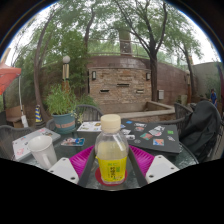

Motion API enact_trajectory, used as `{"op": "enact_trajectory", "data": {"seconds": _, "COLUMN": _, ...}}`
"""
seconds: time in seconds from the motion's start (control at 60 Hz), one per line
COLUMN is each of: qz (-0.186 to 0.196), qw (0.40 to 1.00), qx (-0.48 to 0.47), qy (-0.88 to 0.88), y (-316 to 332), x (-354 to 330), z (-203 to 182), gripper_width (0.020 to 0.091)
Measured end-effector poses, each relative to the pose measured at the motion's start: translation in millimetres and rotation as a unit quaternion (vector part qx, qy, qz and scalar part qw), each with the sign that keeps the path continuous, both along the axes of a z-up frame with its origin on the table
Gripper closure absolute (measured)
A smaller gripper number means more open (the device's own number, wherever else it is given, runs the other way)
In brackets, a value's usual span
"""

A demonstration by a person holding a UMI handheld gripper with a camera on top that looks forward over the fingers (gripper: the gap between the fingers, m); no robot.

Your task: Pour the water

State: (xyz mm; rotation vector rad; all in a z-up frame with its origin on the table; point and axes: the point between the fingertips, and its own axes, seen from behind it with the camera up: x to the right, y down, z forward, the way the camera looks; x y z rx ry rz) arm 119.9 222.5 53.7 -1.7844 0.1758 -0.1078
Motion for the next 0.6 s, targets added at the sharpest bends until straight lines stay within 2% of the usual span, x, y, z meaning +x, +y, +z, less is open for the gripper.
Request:
{"op": "enact_trajectory", "data": {"seconds": 0.05, "qz": 0.006, "qw": 1.0, "qx": 0.003, "qy": 0.013, "y": -11.6, "x": -9.3, "z": 6.0, "gripper_width": 0.0261}}
{"op": "enact_trajectory", "data": {"seconds": 0.067, "qz": 0.008, "qw": 1.0, "qx": 0.007, "qy": 0.017, "y": -14.5, "x": -11.4, "z": 10.0, "gripper_width": 0.0246}}
{"op": "enact_trajectory", "data": {"seconds": 0.217, "qz": 0.019, "qw": 0.999, "qx": 0.002, "qy": 0.029, "y": -76.4, "x": -39.1, "z": 26.7, "gripper_width": 0.0258}}
{"op": "enact_trajectory", "data": {"seconds": 0.3, "qz": 0.021, "qw": 1.0, "qx": 0.006, "qy": 0.02, "y": -126.0, "x": -55.8, "z": 50.4, "gripper_width": 0.0257}}
{"op": "enact_trajectory", "data": {"seconds": 0.6, "qz": -0.013, "qw": 1.0, "qx": 0.009, "qy": 0.005, "y": -320.3, "x": -111.2, "z": 68.1, "gripper_width": 0.0257}}
